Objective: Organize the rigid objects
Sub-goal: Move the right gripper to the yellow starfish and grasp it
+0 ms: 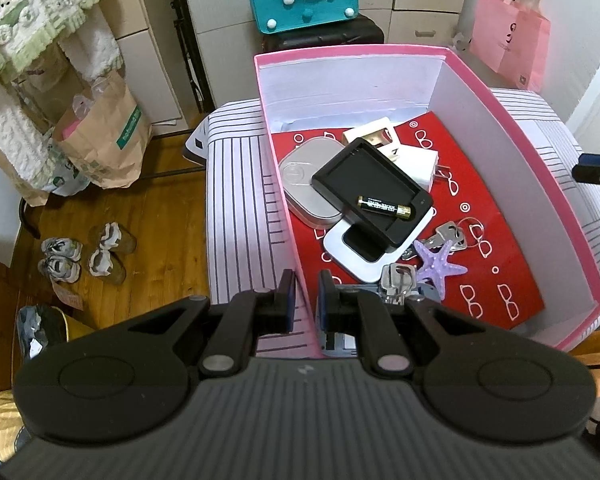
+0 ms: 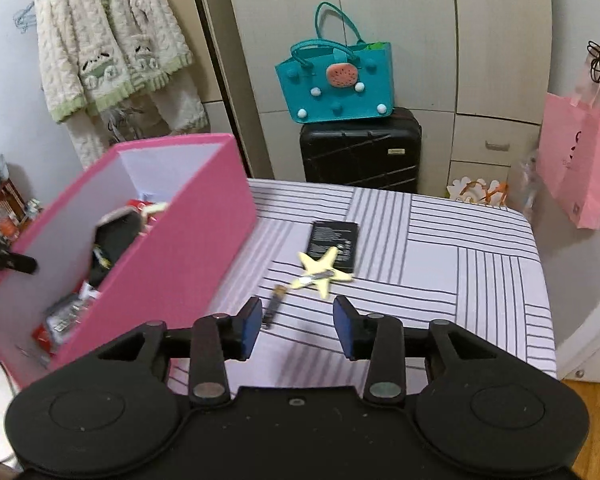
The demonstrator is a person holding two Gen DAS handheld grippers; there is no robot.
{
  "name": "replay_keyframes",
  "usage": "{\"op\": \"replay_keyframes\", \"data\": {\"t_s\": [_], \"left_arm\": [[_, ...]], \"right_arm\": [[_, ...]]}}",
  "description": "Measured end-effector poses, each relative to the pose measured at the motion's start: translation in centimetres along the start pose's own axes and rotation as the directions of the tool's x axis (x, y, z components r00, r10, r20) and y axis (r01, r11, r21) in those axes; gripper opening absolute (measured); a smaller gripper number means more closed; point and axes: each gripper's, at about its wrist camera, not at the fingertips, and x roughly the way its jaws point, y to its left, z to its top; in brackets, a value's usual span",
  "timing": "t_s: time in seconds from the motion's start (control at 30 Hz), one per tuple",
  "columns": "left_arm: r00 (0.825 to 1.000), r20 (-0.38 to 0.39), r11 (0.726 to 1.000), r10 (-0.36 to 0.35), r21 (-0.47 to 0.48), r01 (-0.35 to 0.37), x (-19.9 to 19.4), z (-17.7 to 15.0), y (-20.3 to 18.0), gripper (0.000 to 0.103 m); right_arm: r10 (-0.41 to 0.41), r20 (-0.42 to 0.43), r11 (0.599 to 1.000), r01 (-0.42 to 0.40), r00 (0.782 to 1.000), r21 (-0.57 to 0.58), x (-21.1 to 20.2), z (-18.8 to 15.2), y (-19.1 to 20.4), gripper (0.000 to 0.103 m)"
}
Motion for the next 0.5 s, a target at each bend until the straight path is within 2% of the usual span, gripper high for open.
{"op": "replay_keyframes", "data": {"t_s": [0.17, 0.5], "left_arm": [[1.0, -0.004, 1.0, 0.007, -0.01, -0.007, 0.1, 0.1, -0.2, 0.011], [1.0, -0.006, 1.0, 0.0, -0.029, 0.0, 0.1, 0.1, 0.1, 0.011]], "right_arm": [[-0.015, -0.009, 1.0, 0.015, 1.0, 0.004, 2.7, -0.1, -1.5, 0.056], [0.097, 0.011, 0.989, -0.098, 0.995, 0.113, 7.8, 0.6, -4.5, 0.06]]}}
